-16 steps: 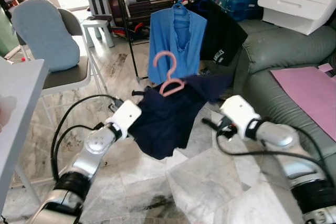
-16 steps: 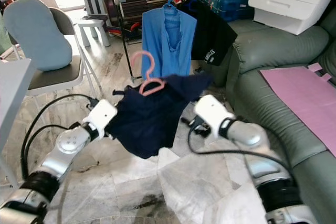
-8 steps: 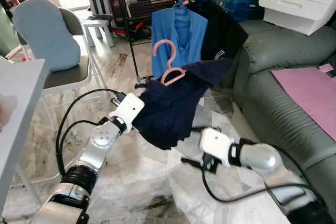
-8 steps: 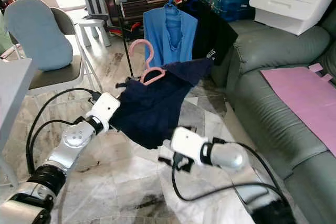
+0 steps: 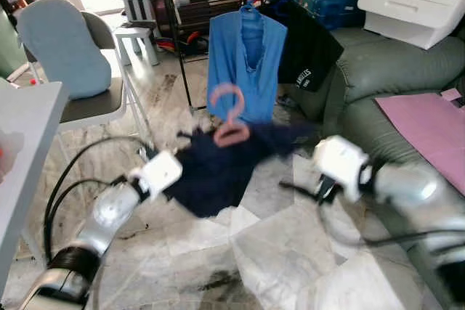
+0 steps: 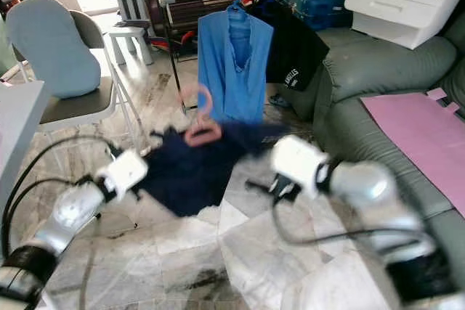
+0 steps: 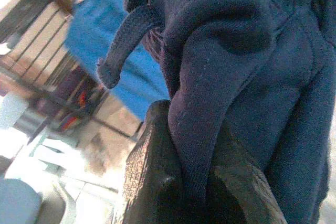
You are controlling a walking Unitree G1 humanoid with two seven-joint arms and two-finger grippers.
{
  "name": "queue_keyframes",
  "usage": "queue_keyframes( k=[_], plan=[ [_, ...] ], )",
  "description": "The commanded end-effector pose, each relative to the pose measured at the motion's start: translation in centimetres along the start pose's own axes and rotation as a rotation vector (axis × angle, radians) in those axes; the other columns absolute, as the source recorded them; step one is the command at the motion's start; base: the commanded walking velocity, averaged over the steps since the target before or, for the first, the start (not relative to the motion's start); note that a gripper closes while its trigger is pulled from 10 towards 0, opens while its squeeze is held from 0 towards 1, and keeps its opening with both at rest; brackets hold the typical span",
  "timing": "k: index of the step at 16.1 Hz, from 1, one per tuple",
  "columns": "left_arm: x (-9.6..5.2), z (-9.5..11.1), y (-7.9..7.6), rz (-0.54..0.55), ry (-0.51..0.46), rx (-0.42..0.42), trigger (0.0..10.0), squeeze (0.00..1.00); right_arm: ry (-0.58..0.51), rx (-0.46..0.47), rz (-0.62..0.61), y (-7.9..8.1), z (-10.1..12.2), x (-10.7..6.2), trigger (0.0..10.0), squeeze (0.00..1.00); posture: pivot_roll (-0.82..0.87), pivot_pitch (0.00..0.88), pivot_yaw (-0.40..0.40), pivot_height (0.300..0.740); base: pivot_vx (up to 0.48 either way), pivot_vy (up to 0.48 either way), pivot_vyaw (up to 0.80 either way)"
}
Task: Hang hanger
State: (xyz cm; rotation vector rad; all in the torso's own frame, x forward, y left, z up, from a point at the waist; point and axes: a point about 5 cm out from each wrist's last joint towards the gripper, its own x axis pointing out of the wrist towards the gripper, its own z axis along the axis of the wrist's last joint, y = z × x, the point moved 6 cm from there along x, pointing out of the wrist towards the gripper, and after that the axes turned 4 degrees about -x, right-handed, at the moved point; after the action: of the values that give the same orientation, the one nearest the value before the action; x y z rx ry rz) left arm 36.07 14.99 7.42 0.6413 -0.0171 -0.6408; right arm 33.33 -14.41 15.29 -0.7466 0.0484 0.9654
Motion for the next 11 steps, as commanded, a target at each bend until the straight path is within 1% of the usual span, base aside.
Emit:
queue_keyframes(
  k=[1, 2, 3, 5, 6, 7, 8, 9, 10, 11],
  plan=[
    [-0.1, 1.3, -0.1, -0.031, -0.063, 0.053, 0.0, 0.00, 0.013, -0.009, -0.025, -1.4, -0.3, -1.0, 10.0, 1.00, -0.15, 0.026, 0.067, 0.740, 0.000, 0.000, 0.00],
    [-0.5, 1.1, -0.9, -0.068, -0.064, 0.069, 0.0, 0.00, 0.039, -0.018, -0.036, -2.6, -0.9, -1.8, 10.0, 1.00, -0.15, 0.024, 0.068, 0.740, 0.000, 0.000, 0.00],
    [-0.7, 1.3, -1.1, -0.083, -0.077, 0.078, 0.0, 0.00, 0.045, -0.013, -0.041, -3.1, -1.1, -2.1, 10.0, 1.00, -0.15, 0.024, 0.069, 0.740, 0.000, 0.000, 0.00],
    [-0.7, 2.5, -1.3, -0.099, -0.133, 0.093, 0.0, 0.00, 0.061, 0.017, -0.031, -3.7, -1.8, -2.7, 10.0, 1.00, -0.15, 0.021, 0.068, 0.740, 0.000, 0.000, 0.00],
    [-0.7, 3.0, -1.3, -0.103, -0.156, 0.106, 0.0, 0.00, 0.068, 0.039, -0.011, -3.6, -2.2, -2.8, 10.0, 1.00, -0.14, 0.020, 0.067, 0.740, 0.000, 0.000, 0.00],
    [-0.6, 3.8, -1.5, -0.110, -0.190, 0.112, 0.0, 0.00, 0.066, 0.088, 0.052, -3.0, -2.8, -2.8, 10.0, 1.00, -0.14, 0.019, 0.069, 0.740, 0.000, 0.000, 0.00],
    [-0.5, 4.0, -1.5, -0.111, -0.198, 0.112, 0.0, 0.00, 0.063, 0.105, 0.073, -2.8, -2.9, -2.8, 10.0, 1.00, -0.14, 0.019, 0.069, 0.740, 0.000, 0.000, 0.00],
    [-0.5, 4.6, -1.8, -0.124, -0.222, 0.120, 0.0, 0.00, 0.074, 0.112, 0.101, -2.5, -3.4, -2.7, 10.0, 0.87, -0.14, 0.019, 0.069, 0.740, 0.000, 0.000, 0.00],
    [-0.4, 5.3, -2.1, -0.135, -0.249, 0.128, 0.0, 0.00, 0.085, 0.115, 0.123, -2.3, -3.8, -2.7, 10.0, 0.59, -0.14, 0.019, 0.070, 0.740, 0.000, 0.000, 0.00],
    [-0.3, 5.9, -2.3, -0.142, -0.271, 0.130, 0.0, 0.00, 0.086, 0.118, 0.135, -2.3, -3.9, -2.6, 10.0, 0.33, -0.14, 0.019, 0.070, 0.740, 0.000, 0.000, 0.00]
  ],
)
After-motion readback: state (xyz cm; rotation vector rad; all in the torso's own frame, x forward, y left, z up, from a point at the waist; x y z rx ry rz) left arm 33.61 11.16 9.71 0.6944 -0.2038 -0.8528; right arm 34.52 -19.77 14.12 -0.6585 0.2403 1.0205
